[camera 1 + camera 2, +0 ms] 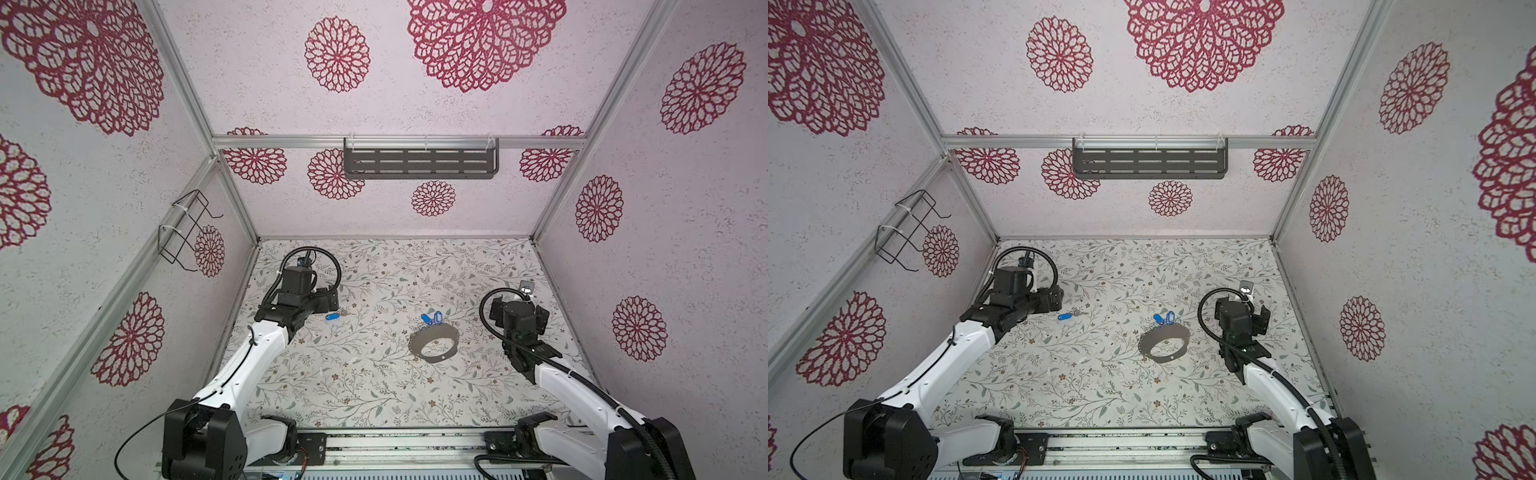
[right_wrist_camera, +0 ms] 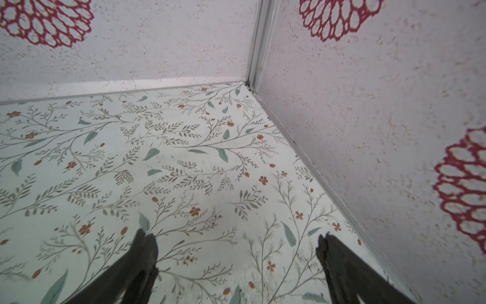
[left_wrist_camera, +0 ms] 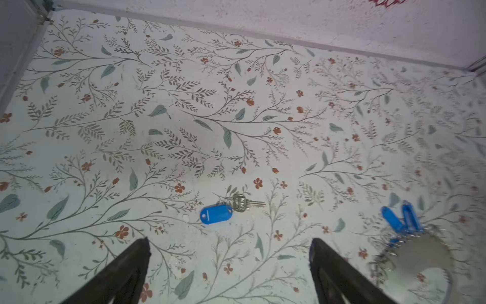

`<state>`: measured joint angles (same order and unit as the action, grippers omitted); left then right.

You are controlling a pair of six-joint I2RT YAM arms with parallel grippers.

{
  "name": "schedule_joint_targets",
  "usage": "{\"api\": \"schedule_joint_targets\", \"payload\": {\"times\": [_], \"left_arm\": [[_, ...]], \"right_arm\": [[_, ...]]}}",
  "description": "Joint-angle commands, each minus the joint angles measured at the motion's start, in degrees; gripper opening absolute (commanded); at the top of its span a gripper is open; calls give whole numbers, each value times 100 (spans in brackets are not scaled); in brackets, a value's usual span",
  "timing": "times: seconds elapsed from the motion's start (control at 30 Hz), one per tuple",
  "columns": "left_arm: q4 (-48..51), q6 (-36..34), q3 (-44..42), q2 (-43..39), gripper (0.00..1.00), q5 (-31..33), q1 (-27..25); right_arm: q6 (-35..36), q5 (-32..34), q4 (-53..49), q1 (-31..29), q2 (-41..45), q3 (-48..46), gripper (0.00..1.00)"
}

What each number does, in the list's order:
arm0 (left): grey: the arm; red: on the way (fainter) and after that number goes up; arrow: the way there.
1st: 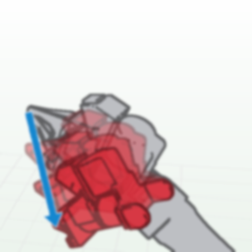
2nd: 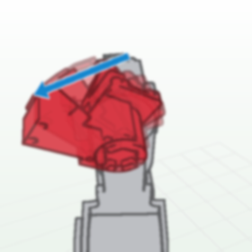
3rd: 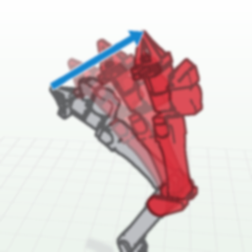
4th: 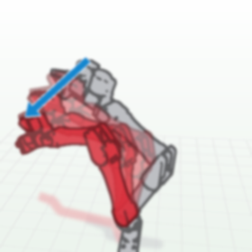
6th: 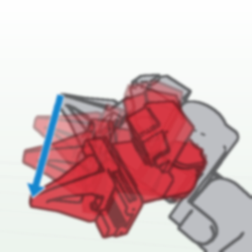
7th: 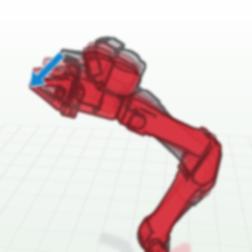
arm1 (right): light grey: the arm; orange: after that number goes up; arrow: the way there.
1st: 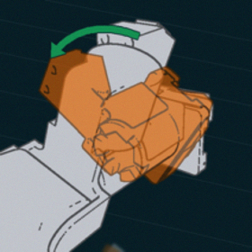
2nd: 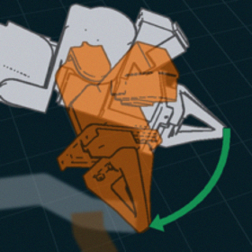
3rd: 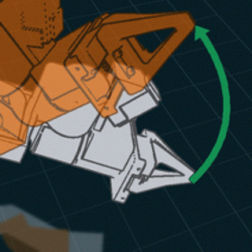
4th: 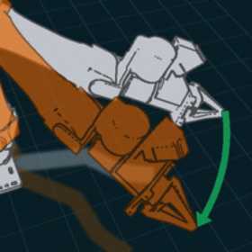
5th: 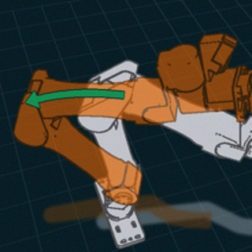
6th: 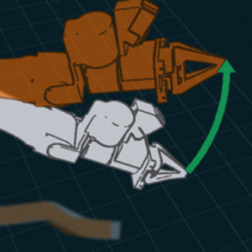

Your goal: Remove the keys from the keyring

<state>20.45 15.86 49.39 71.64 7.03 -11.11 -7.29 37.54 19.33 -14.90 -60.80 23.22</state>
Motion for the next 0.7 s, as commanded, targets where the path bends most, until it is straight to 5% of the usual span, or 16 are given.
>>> {"api": "schedule_joint_targets", "payload": {"times": [0.0,0.13,0.27,0.33,0.4,0.47,0.53,0.67], "left_arm": [[-1426,-1009,-544,-100,97,1723,47],[-3681,-1825,-2014,-324,97,1859,354],[-6214,-1444,-3062,171,97,1355,1013],[-6508,-1430,-3084,310,97,980,1184],[-7183,-1058,-3180,612,97,652,1575],[-8148,-479,-3357,1270,97,211,2083],[-9567,-497,-3527,2092,97,-22,2199],[-8002,-408,-3085,1637,97,-101,2205]], "right_arm": [[931,-580,2249,147,-395,-782,98],[947,-855,2864,313,-1213,-832,98],[1277,-1263,4315,578,-1796,-965,98],[971,-1834,3744,890,-1890,-631,98],[719,-2347,4331,1153,-2264,-745,98],[643,-2445,5545,1278,-2825,-1071,98],[586,-2625,5217,1358,-2666,-1062,98],[442,-1962,5128,1292,-2715,-964,99]]}}
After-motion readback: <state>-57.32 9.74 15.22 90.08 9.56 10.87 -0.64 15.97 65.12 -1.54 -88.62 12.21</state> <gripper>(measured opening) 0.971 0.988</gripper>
